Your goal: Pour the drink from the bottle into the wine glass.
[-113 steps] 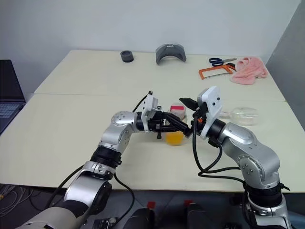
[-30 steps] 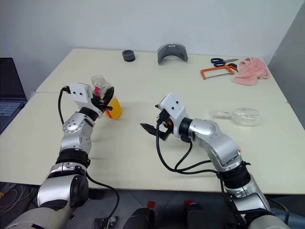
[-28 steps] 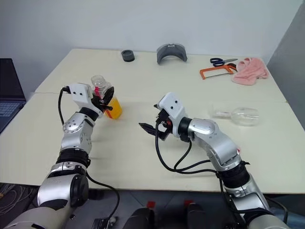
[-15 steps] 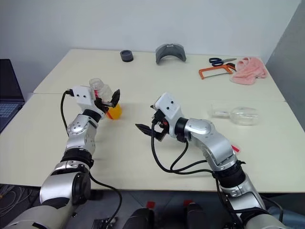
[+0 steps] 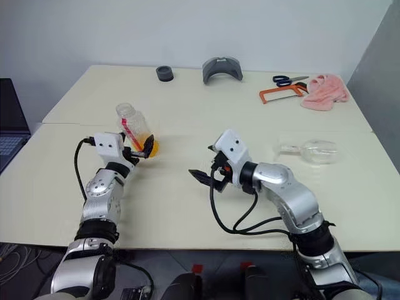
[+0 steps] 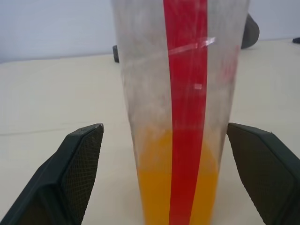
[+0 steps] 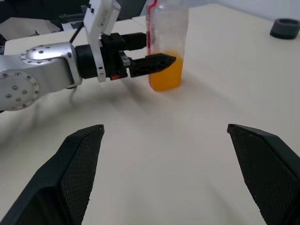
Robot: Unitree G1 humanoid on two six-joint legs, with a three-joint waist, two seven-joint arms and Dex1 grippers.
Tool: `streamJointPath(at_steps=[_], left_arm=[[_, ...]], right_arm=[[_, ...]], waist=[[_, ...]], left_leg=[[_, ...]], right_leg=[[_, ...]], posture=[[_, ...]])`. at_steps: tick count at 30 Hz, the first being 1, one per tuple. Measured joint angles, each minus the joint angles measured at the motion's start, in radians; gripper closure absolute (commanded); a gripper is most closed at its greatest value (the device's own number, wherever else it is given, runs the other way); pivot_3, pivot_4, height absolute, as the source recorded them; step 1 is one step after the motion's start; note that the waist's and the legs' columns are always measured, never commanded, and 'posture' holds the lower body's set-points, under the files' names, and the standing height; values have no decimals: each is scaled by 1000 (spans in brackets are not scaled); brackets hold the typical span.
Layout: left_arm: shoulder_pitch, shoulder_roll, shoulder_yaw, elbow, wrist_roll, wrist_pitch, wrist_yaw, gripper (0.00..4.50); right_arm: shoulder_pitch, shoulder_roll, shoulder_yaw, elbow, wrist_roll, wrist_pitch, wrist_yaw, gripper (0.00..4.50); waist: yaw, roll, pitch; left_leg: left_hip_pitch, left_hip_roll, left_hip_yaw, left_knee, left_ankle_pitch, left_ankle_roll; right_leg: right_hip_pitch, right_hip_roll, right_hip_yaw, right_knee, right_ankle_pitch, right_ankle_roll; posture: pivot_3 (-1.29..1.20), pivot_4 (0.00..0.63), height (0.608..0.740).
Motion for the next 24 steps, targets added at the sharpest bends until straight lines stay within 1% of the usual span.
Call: streamJointPath(at_steps=[3,6,12,15,18,20,22,24], left_arm=[[58,2,-2,-86,-8,44,-17,35],[143,24,-3,-185,-24,103,-57,35],[287,45,-13,-355,-93,247,-165,35],[334,56,-54,-430,-127,305,-257,35],[344,69,-127,-508,-160,356,-375,35],[341,85,-171,-541,-171,373,-446,35],[319,114,-218,-548,-171,379,-524,35],[286,127,-244,-548,-171,379,-578,35]], right_arm=[[61,-15,-17,-50,9,19,-6,0],[150,-23,-63,-112,43,46,-21,0],[300,-10,-201,-221,120,125,-97,0],[355,53,-296,-247,183,203,-172,0],[389,154,-400,-239,234,253,-270,0],[389,221,-475,-217,264,262,-336,0],[376,311,-581,-166,295,253,-427,0],[358,367,-661,-116,317,237,-507,0]], waist=[[0,0,0],[-1,0,0],[5,0,0],[6,0,0],[7,0,0],[6,0,0],[6,1,0],[6,1,0]], left_leg=[[0,0,0,0,0,0],[0,1,0,-1,0,0],[2,1,0,-1,0,0],[2,1,0,-1,0,0],[3,1,0,-1,0,0],[3,1,2,-1,0,0],[4,0,3,-2,0,0],[5,0,4,-2,0,0]], right_leg=[[0,0,0,0,0,0],[0,0,0,0,0,0],[3,0,0,-1,0,0],[4,0,0,-1,0,0],[4,0,1,-1,0,0],[4,1,1,-1,0,0],[4,2,1,-1,0,0],[4,2,2,-1,0,0]], posture=[[0,150,740],[0,150,740],[0,150,740],[0,150,740],[0,150,740],[0,150,740],[0,150,740],[0,150,740]])
